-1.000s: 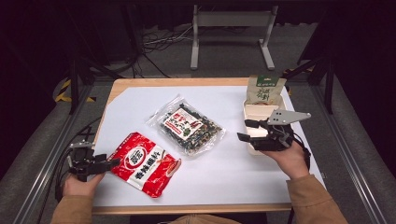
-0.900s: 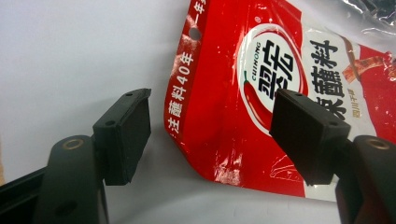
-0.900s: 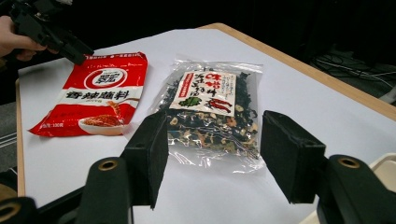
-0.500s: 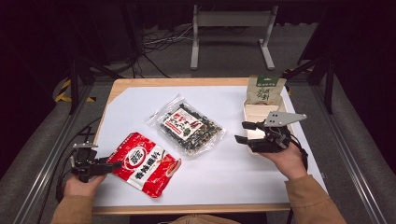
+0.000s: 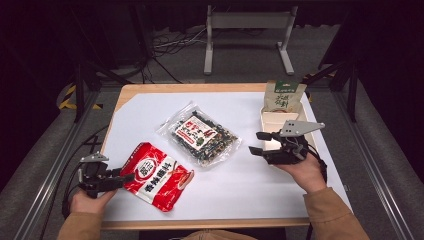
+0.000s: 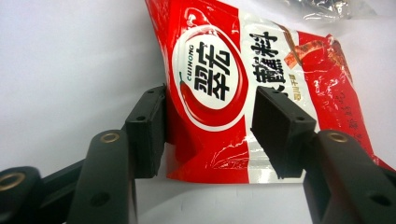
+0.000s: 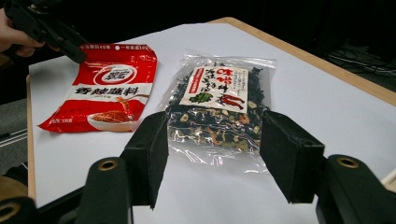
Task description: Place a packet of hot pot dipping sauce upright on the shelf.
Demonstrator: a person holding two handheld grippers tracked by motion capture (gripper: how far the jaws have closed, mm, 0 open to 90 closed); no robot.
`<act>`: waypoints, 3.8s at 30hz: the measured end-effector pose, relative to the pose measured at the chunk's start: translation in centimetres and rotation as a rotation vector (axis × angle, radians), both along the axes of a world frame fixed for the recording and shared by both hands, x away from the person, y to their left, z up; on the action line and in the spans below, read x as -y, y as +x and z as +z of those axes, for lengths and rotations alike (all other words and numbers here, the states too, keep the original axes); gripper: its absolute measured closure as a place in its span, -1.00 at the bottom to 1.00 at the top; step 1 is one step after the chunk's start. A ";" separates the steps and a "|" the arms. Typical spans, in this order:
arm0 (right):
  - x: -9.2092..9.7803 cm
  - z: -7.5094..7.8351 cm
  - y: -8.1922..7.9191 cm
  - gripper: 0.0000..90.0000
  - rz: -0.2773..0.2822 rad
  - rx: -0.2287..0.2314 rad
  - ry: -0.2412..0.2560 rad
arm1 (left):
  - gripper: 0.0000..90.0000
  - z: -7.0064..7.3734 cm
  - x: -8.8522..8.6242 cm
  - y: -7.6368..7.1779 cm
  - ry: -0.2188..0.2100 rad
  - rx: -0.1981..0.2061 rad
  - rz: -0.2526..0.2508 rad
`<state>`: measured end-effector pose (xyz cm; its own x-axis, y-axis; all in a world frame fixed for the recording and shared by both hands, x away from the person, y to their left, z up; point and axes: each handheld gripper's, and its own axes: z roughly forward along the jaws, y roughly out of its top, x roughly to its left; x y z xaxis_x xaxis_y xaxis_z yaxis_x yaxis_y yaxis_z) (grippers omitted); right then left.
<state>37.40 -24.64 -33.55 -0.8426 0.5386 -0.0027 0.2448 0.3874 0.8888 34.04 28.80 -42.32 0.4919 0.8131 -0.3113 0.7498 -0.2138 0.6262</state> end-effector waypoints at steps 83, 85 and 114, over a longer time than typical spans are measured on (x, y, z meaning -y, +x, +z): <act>-3.7 0.8 -1.9 0.00 0.177 -0.002 0.006 | 1.00 13.6 8.4 -5.5 0.035 0.441 -0.462; -4.5 0.4 -1.9 0.00 0.197 -0.007 -0.010 | 1.00 13.8 8.9 -5.6 0.031 0.451 -0.477; -9.6 -1.2 -2.4 0.75 0.408 -0.025 -0.116 | 1.00 14.3 12.3 -5.3 0.005 0.473 -0.568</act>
<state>34.95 -15.01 -34.78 -0.9872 0.1580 -0.0208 0.0712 0.5540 0.8294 28.74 16.45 -28.00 0.9182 0.3938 0.0419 0.1723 -0.4926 0.8530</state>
